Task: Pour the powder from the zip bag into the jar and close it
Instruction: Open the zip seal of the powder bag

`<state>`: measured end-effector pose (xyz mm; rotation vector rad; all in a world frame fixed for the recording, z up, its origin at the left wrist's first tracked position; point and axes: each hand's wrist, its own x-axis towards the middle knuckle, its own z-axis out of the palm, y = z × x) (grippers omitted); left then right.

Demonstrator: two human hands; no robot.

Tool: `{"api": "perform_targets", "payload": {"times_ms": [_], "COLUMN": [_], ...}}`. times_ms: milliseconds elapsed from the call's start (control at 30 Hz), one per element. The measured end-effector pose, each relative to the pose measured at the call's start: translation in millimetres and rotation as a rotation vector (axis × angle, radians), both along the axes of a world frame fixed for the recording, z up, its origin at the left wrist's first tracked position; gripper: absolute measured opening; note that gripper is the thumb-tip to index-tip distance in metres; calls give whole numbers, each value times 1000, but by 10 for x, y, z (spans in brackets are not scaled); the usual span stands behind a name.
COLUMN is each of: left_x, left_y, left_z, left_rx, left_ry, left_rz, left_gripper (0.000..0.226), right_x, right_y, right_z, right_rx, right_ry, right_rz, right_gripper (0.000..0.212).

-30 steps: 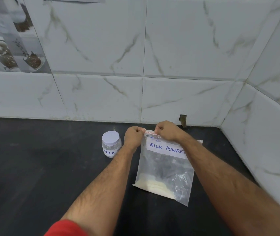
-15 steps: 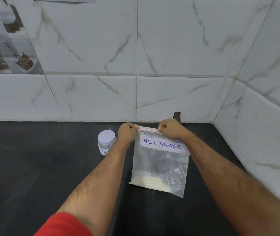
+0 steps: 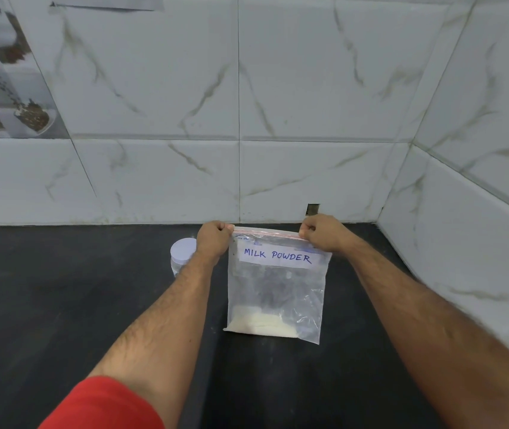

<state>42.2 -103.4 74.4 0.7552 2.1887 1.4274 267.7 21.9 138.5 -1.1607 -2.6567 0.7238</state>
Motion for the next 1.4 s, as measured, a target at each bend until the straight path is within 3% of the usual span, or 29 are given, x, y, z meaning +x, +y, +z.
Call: {"api": "perform_targets", "payload": {"times_ms": [700,800,967,1100,1233,1400], "left_x": [-132,-162,-170,-80,211,408], "left_y": [-123,-125,-82,-58,-63,-32], "left_z": [101,191,547,615,440,344], "left_rx": [50,101,300,330,111,48], "left_ry": [-22,-48,-11,-60,-196,-260], "left_rz": [18,62,200,292,99,-7], "left_gripper": [24,17,8,30,64,57], "right_x": [279,249,138,2,-52,-39], "right_y": [125,140,65,-57,-210,-311], "right_z": [94,149,296,293,91,-9], "right_rx": [18,-10,-74,-54,-76,-101], "right_ry": [14,89,390,513,489,470], "right_rz": [-27,-13,0,-39,-65,-62], "right_gripper": [24,24,16,18,13,11]}}
